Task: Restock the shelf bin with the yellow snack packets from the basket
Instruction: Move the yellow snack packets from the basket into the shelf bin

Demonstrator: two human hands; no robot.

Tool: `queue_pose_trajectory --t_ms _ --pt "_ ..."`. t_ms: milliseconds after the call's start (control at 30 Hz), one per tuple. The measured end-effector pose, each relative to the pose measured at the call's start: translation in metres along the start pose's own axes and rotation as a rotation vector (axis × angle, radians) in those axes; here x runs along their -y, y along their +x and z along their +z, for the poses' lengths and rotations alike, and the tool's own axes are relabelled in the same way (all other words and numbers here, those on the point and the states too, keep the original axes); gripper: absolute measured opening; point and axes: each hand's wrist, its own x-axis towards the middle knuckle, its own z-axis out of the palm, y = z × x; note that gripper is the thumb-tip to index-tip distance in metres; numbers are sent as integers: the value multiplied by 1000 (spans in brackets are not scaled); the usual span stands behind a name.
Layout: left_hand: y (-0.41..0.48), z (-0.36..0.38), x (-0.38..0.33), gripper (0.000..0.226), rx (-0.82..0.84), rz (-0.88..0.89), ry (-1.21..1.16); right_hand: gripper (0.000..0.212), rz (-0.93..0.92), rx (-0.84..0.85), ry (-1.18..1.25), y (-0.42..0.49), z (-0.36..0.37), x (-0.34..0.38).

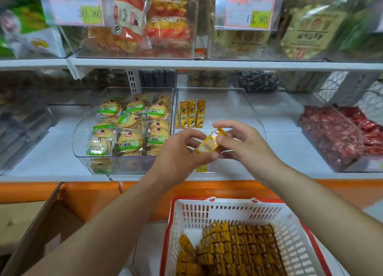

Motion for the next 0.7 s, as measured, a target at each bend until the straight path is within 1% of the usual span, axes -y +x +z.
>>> queue_pose_trajectory --t_ms 67,100,167,233,267,300,333,367,433,467,500,567,700 --pt "1 -5 -1 37 -35 -28 -53 19 44 -10 80 -4 -7 0" --pt "2 -7 0 36 -58 -40 -82 15 78 -3 73 -6 -9 -1" --pt "2 -10 0 36 -104 -66 -185 8 146 56 -6 -9 -11 -5" --pt "3 -10 -1 39 -108 -109 -327 5 185 179 -97 -12 -9 -8" --pt "3 -9 -1 41 -95 -127 -372 3 180 231 -152 -13 -7 -8" --pt "3 -8 -2 42 -80 -135 -385 3 156 248 -197 -14 -4 -9" --pt "4 -7 -2 41 -64 -135 -376 4 123 215 -216 -12 -2 -9" --pt "4 -6 -2 40 -53 -131 -357 3 95 141 -198 -10 0 -9" --pt "5 -2 -1 38 -43 -121 -325 10 70 -20 -89 -6 3 -6" --pt "6 0 -1 38 -39 -116 -316 15 53 -54 -44 -2 4 -4" --pt "6 1 0 37 -35 -107 -305 21 33 -57 -24 0 3 -3" --pt "7 4 1 36 -36 -80 -278 29 1 -9 -61 7 2 -2" --pt "12 4 7 33 -45 -32 -207 27 21 115 -159 25 -3 -5"
